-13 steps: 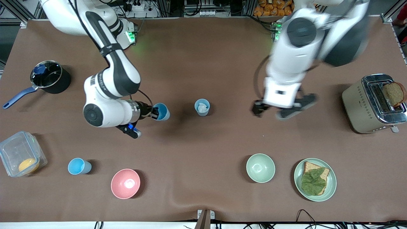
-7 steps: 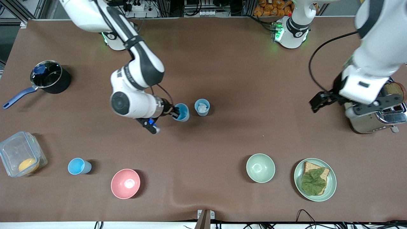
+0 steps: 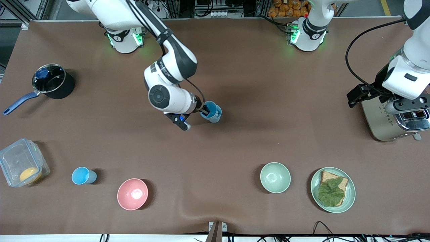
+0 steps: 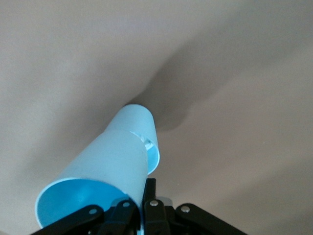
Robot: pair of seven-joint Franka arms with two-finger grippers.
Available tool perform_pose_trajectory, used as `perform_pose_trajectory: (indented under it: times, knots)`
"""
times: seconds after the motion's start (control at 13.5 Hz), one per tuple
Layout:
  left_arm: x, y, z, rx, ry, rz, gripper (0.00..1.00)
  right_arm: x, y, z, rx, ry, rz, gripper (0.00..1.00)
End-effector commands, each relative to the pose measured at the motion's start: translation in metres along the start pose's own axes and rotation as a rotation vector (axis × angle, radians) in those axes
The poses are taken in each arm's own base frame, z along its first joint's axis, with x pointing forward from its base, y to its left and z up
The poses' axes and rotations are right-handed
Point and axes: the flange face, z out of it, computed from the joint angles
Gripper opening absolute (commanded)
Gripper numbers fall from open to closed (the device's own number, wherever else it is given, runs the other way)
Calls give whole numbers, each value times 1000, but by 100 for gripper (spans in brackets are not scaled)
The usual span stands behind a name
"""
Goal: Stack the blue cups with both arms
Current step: 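Lower the held cup into the placed cup and open the right gripper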
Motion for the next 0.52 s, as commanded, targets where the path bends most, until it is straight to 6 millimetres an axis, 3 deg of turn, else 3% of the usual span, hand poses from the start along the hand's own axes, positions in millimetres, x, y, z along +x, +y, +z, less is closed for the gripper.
perform_pose_trajectory:
  times: [0.0,0.45]
  knots:
    - [-7,-10,-3,-22,-21,3,100,0,-3,1,-1,11,21,0]
    - [-9,1,-2,-24,-27,21,100,-3,-5,15,-14,29,4,0]
